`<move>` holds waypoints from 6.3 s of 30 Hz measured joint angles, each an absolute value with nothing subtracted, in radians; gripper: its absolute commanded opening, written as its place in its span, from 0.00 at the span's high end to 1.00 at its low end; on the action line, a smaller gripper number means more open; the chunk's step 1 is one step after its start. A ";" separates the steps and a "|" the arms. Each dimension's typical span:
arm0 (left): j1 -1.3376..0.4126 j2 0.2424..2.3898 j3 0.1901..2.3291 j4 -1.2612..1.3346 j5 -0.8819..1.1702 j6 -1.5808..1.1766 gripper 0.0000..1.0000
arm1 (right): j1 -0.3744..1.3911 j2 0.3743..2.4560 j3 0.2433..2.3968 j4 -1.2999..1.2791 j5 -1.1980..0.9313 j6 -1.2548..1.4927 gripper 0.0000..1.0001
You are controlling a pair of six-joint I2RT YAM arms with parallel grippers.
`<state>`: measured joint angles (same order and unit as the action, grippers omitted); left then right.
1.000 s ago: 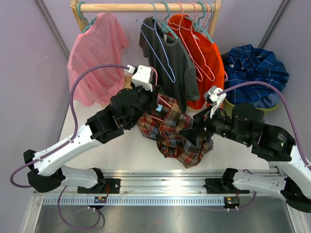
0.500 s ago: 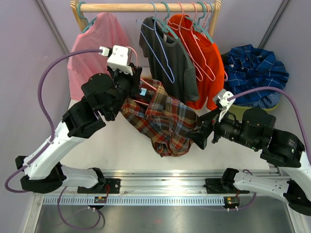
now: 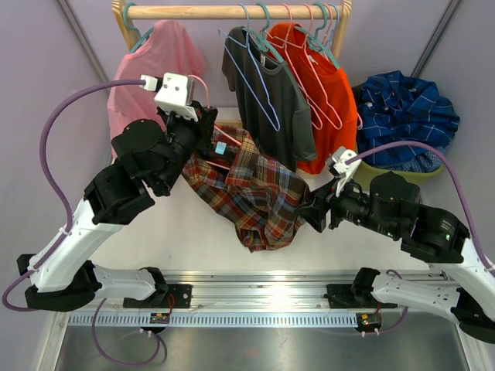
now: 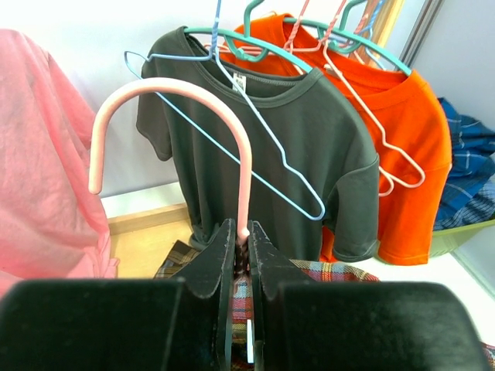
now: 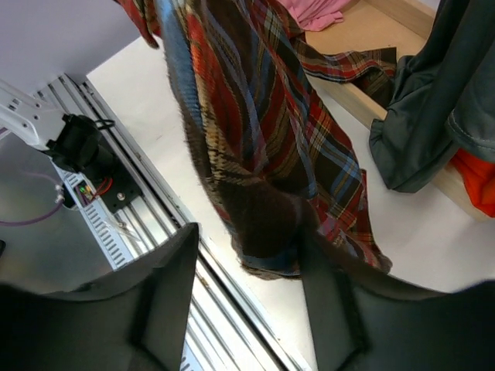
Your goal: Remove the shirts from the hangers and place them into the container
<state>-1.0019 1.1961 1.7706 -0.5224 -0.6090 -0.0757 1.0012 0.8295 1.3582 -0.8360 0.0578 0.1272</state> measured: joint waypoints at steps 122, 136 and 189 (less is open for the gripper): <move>-1.014 1.198 1.438 -0.531 -0.409 -0.283 0.92 | 0.999 1.111 1.435 -0.870 -0.117 0.233 1.00; -1.022 1.074 1.422 -0.469 -0.427 -0.302 0.05 | 1.002 1.113 1.436 -0.862 -0.087 0.206 1.00; -1.023 0.591 1.073 -0.643 -0.614 -0.496 0.01 | 0.786 2.039 2.483 -0.619 0.450 0.084 1.00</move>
<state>-1.0233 0.5915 1.0733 -0.6430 -0.6136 -0.4961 0.7860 2.0388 2.4832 -0.6193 0.4503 0.0837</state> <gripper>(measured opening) 0.987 0.030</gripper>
